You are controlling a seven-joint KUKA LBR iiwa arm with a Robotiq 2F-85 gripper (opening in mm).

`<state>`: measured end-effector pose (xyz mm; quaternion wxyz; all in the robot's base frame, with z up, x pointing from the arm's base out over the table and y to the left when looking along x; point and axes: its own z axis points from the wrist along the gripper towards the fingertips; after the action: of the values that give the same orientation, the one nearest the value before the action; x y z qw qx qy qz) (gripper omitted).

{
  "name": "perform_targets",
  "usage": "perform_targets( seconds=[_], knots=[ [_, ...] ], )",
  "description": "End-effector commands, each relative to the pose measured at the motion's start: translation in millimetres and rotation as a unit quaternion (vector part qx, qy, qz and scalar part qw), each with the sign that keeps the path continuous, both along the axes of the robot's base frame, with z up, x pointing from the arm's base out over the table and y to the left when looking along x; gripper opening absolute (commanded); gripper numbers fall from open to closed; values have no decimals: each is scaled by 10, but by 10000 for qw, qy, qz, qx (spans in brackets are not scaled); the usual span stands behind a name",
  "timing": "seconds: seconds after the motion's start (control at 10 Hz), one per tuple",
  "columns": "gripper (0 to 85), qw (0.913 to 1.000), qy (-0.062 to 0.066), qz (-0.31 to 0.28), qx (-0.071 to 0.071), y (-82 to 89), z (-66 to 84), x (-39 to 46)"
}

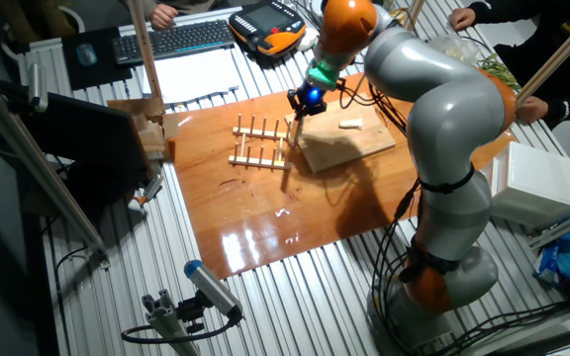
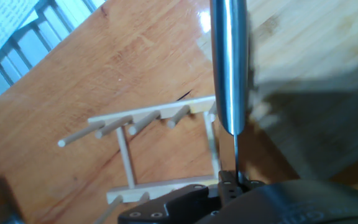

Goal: Chop the scallions

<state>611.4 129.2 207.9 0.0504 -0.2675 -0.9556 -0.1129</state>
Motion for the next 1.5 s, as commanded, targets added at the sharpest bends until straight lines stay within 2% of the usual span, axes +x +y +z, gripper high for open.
perform_targets(
  seconds=[0.0,0.1,0.3,0.5,0.7,0.8,0.9,1.1,1.2,1.4],
  knots=[
    [0,9998,-5,175,-116,-65,31,22],
    [0,9992,-31,365,-185,-148,60,57],
    [0,9965,-147,707,-426,-305,43,117],
    [0,9924,-187,1026,-649,-473,28,172],
    [0,9881,-310,1269,-810,-662,-56,212],
    [0,9854,-348,1380,-940,-748,-108,221],
    [0,9841,-404,1470,-912,-863,-161,232],
    [0,9818,-431,1627,-884,-1077,-244,283],
    [0,9805,-512,1668,-902,-1152,-305,289],
    [0,9790,-552,1739,-913,-1273,-381,268]
  ],
)
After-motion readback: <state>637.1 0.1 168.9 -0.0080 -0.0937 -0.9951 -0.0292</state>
